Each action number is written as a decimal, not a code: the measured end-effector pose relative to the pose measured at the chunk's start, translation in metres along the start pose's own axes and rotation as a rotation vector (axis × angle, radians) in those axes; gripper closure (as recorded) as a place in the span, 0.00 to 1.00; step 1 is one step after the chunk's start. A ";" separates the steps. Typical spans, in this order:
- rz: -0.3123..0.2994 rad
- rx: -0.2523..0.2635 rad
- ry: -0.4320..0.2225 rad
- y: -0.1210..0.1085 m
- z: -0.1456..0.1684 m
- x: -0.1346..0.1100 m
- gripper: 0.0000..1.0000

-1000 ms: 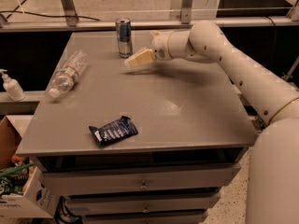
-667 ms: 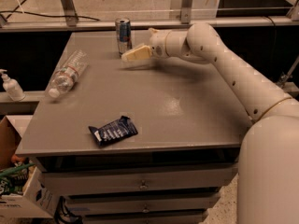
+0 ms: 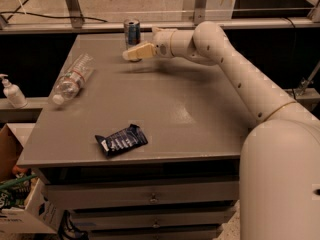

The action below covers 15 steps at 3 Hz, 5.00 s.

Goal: Move redbull can near rxbar blueberry

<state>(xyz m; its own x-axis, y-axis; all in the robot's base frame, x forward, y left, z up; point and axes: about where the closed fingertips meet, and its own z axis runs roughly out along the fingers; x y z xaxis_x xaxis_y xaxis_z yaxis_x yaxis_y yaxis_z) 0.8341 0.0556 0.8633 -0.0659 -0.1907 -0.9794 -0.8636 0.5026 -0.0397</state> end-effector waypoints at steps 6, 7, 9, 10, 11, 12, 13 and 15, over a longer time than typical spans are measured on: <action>0.081 -0.124 -0.020 0.047 -0.039 -0.032 1.00; 0.072 -0.103 -0.039 0.062 -0.093 -0.039 1.00; 0.072 -0.061 -0.002 0.090 -0.168 -0.019 1.00; 0.089 -0.056 -0.038 0.092 -0.183 -0.024 1.00; 0.134 -0.074 -0.101 0.109 -0.203 -0.028 1.00; 0.173 -0.125 -0.138 0.136 -0.212 -0.031 1.00; 0.210 -0.178 -0.141 0.165 -0.215 -0.024 1.00; 0.202 -0.239 -0.076 0.206 -0.229 -0.017 1.00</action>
Offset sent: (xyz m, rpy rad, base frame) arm -0.0173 0.0291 0.0242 0.0379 0.0348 0.1149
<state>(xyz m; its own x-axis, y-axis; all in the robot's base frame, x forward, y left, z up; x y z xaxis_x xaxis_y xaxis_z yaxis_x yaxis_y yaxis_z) 0.5429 -0.0313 0.9169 -0.2179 -0.0393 -0.9752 -0.9305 0.3099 0.1954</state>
